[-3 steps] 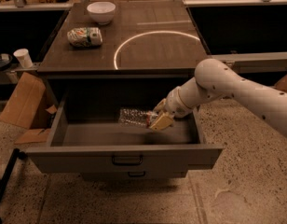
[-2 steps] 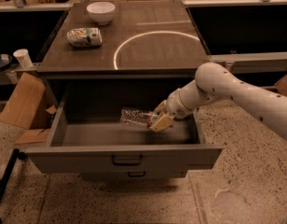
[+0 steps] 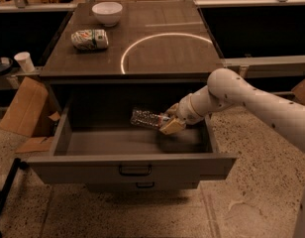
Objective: Place water bottle into top drawer
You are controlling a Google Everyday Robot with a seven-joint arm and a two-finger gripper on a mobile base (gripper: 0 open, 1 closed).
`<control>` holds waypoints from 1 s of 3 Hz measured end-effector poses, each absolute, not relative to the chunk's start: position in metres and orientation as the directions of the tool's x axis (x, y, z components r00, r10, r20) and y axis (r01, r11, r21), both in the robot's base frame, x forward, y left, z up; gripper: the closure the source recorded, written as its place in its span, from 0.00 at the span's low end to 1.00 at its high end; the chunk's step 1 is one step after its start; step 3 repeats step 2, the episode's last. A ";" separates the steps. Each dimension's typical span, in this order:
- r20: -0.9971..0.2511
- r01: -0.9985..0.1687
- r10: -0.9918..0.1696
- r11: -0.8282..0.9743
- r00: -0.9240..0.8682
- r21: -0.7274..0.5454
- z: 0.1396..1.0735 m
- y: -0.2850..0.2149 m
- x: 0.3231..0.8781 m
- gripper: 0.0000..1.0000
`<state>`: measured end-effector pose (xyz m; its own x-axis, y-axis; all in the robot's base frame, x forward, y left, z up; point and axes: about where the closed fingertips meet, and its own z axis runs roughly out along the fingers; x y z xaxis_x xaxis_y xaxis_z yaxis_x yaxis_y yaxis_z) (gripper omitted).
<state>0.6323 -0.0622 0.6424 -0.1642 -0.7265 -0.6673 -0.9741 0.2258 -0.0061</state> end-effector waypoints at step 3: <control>-0.737 -0.970 -0.663 0.240 -0.132 -0.042 0.684 -0.085 0.629 0.00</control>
Offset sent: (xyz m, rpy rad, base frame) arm -0.0093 -0.0463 0.0762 0.1510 -0.0975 -0.0283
